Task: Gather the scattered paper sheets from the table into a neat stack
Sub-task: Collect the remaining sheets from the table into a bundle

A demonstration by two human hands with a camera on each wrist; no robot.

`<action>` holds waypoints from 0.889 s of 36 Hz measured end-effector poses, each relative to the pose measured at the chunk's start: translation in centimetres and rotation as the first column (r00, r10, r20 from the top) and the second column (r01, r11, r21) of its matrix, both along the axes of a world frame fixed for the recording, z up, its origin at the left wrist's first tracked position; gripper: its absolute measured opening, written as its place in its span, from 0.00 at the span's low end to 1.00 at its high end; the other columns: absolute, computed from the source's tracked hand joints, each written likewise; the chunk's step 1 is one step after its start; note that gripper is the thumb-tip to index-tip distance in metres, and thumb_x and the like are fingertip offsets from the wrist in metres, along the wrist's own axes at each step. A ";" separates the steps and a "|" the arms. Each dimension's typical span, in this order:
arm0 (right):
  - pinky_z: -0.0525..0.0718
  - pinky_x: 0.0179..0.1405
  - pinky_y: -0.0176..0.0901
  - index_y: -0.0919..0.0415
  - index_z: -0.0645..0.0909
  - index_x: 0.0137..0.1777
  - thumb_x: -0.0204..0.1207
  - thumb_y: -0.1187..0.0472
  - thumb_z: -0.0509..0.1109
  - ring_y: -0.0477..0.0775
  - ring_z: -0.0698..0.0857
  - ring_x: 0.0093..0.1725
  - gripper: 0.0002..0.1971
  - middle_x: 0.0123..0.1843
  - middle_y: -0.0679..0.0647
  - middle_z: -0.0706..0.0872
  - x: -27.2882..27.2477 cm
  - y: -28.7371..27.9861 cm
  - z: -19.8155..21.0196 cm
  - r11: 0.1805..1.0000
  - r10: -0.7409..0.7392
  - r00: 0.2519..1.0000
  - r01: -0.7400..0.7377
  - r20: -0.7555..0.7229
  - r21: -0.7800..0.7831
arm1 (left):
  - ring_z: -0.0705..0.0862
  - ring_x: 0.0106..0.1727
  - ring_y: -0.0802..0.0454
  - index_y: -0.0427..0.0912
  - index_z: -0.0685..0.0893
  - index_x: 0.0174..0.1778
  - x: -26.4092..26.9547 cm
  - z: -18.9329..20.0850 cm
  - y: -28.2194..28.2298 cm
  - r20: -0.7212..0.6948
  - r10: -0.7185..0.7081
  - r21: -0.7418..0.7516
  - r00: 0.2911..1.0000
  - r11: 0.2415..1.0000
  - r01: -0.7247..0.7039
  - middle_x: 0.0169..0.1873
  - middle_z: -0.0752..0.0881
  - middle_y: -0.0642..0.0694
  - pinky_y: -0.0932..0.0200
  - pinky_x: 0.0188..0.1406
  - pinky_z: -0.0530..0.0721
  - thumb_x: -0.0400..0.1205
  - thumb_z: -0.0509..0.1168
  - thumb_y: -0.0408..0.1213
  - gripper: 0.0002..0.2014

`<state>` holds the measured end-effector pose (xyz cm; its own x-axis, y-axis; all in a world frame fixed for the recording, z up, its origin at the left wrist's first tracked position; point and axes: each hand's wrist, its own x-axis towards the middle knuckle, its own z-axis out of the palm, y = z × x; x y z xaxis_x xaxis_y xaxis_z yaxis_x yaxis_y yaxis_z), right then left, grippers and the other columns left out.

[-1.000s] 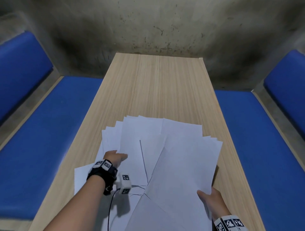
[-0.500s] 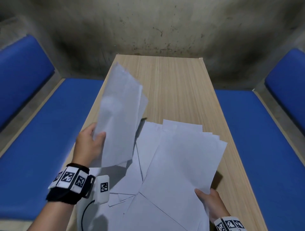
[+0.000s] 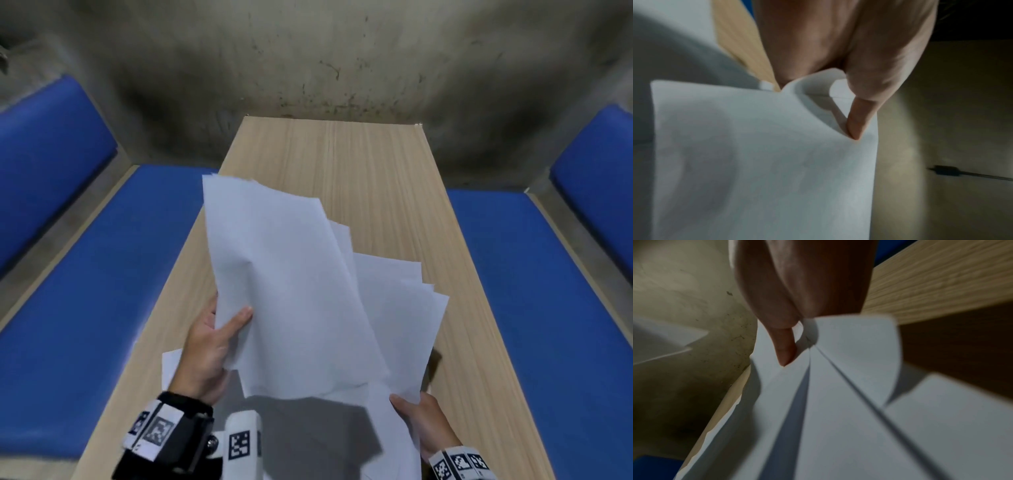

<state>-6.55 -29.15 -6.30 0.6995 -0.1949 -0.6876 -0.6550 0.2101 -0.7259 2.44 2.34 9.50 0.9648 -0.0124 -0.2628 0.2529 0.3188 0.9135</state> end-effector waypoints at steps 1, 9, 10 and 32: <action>0.81 0.64 0.67 0.71 0.83 0.60 0.67 0.68 0.76 0.67 0.90 0.55 0.20 0.54 0.65 0.92 0.0 0.0 0.1 1.000 0.023 1.000 -0.023 -0.008 -0.005 | 0.87 0.63 0.37 0.41 0.79 0.71 -0.5 -1.0 -0.3 -0.062 -0.017 0.002 0.998 1.000 0.017 0.64 0.87 0.37 0.36 0.65 0.83 0.78 0.68 0.31 0.23; 0.80 0.66 0.65 0.67 0.82 0.63 0.64 0.60 0.76 0.64 0.89 0.56 0.25 0.56 0.60 0.92 -0.3 0.0 0.5 1.000 0.008 0.996 -0.008 -0.089 0.002 | 0.90 0.37 0.59 0.42 0.79 0.58 -4.1 -9.6 -2.9 -0.318 -0.017 0.454 0.948 0.875 0.167 0.51 0.88 0.40 0.70 0.32 0.86 0.77 0.69 0.20 0.18; 0.81 0.65 0.62 0.64 0.82 0.63 0.69 0.57 0.75 0.62 0.89 0.55 0.23 0.56 0.58 0.91 -0.2 0.2 0.8 0.999 -0.024 0.994 0.026 -0.103 0.021 | 0.89 0.41 0.56 0.45 0.78 0.61 -4.2 -10.4 -3.0 -0.321 -0.044 0.517 0.946 0.829 0.214 0.55 0.87 0.41 0.70 0.35 0.84 0.76 0.69 0.22 0.20; 0.84 0.58 0.63 0.71 0.85 0.51 0.61 0.72 0.72 0.68 0.90 0.48 0.16 0.46 0.64 0.93 -0.3 1.3 -1.3 0.988 0.017 0.996 -0.030 -0.082 -0.149 | 0.72 0.75 0.37 0.37 0.64 0.80 2.1 -13.8 1.9 -0.399 0.218 0.892 0.891 0.317 0.322 0.75 0.73 0.37 0.41 0.68 0.75 0.81 0.64 0.52 0.35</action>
